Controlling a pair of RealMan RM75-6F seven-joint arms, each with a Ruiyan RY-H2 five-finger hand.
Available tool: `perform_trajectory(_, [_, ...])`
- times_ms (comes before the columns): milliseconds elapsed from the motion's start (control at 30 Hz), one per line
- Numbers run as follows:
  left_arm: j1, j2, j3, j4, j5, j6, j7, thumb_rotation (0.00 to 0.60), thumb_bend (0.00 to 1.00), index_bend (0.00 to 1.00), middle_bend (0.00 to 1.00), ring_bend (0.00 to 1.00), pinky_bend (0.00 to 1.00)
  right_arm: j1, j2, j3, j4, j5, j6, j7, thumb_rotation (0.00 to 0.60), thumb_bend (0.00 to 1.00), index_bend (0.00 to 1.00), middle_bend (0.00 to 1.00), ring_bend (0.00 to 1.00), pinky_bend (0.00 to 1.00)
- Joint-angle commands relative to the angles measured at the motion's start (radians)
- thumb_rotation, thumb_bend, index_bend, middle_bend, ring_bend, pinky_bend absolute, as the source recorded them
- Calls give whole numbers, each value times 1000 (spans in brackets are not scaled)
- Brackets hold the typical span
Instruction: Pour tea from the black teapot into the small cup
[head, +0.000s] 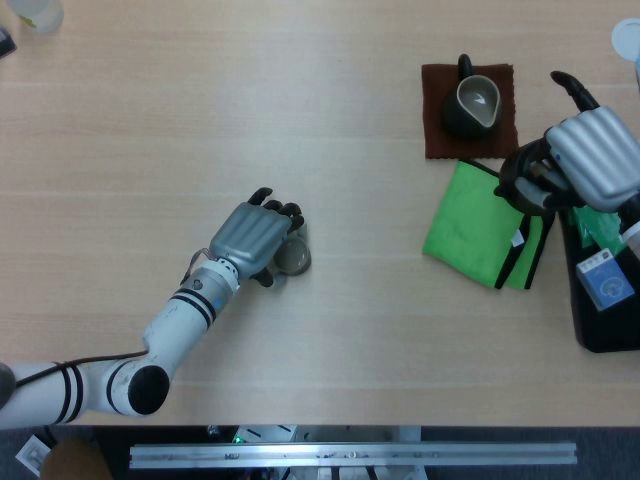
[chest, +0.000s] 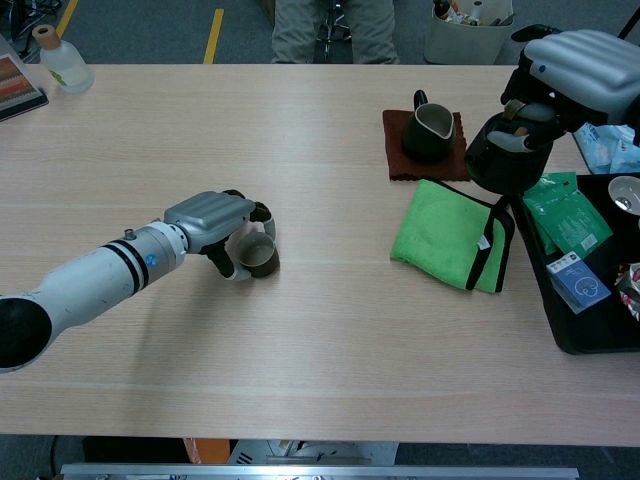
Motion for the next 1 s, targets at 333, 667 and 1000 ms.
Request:
perform_trajectory(333, [-25,-21,13,16,-38,16,6,600,256,233,182,197,76,-2,3,-2,-3,1,-1,-1,546,281,1000,910,870,7])
perform_trajectory(667, [-25,14,21,-29,-25,41,-12,600,255,24,125,152,76,0,-1,-1,-5,0,-1,-1,546,282,1000,910,870,8])
perform_trajectory(1000, [35,181,31,-158,38,167,-40,600,254,18,115,146,76,21,-21,9,-26,2,-17,-12,547,282,1000,911,870,8])
